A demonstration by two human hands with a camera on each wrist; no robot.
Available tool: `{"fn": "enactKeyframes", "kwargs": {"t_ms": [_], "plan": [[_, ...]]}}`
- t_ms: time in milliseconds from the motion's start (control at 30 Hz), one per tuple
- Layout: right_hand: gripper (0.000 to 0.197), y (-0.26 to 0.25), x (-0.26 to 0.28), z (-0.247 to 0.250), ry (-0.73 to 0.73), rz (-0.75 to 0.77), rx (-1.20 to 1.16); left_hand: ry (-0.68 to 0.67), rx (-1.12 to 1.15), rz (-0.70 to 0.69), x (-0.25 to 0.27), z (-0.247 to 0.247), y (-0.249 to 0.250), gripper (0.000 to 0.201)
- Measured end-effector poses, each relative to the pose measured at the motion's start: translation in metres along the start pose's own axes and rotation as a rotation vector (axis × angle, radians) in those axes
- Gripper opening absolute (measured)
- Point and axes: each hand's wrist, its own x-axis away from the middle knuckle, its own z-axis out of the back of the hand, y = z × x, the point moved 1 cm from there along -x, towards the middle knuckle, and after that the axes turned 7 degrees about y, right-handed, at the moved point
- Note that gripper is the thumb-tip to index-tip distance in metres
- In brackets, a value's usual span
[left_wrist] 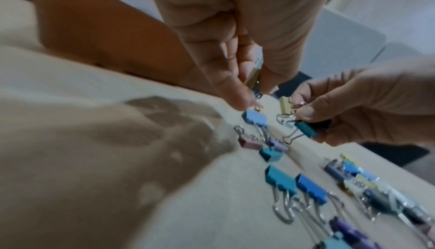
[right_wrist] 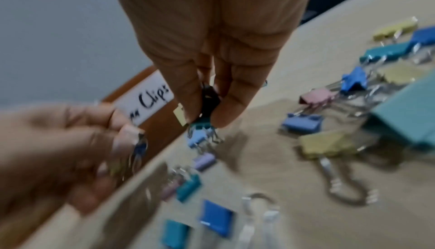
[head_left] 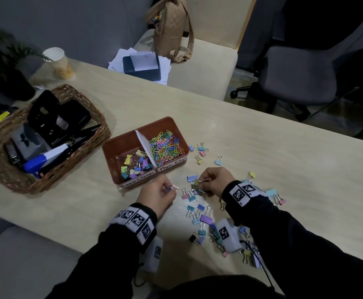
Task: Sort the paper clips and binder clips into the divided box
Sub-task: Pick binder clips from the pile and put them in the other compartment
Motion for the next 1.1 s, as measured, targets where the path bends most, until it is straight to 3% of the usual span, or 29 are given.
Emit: {"fn": "enactKeyframes", "kwargs": {"t_ms": [100, 267, 433, 500, 567, 633, 800, 900, 967, 1033, 1100], "plan": [[0.016, -0.011, 0.011, -0.005, -0.115, -0.042, -0.178, 0.124, 0.109, 0.019, 0.011, 0.024, -0.007, 0.019], [0.014, -0.049, 0.028, -0.032, -0.187, 0.044, -0.27, 0.423, 0.171, 0.043, -0.005, 0.067, -0.025, 0.019], [0.013, -0.103, 0.034, -0.069, -0.188, 0.141, -0.354, 0.501, 0.119, 0.079, -0.022, 0.087, -0.031, 0.004], [0.01, -0.117, 0.038, -0.08, -0.206, 0.165, -0.372, 0.524, 0.122, 0.098, -0.021, 0.087, -0.032, 0.011], [0.023, -0.123, 0.038, -0.086, -0.174, 0.186, -0.306, 0.546, 0.081, 0.092, -0.016, 0.087, -0.032, 0.016], [0.023, -0.122, 0.038, -0.083, -0.131, 0.187, -0.306, 0.549, 0.039, 0.08, -0.006, 0.087, -0.029, 0.016], [0.028, -0.088, 0.029, -0.052, 0.189, 0.29, -0.212, 0.39, -0.017, 0.064, 0.016, 0.063, -0.026, 0.018], [0.026, -0.052, 0.02, -0.027, 0.333, 0.256, -0.038, 0.23, -0.102, -0.016, 0.019, 0.035, -0.024, 0.017], [0.024, -0.028, 0.015, -0.014, 0.315, 0.235, 0.168, 0.08, -0.187, -0.085, 0.017, 0.018, -0.014, 0.002], [0.022, -0.01, 0.013, -0.01, 0.224, 0.256, 0.416, -0.082, -0.276, -0.116, 0.011, 0.0, -0.007, 0.029], [0.03, 0.002, 0.012, -0.013, 0.113, 0.373, 0.631, -0.201, -0.356, -0.102, 0.006, -0.016, 0.003, 0.052]]}}
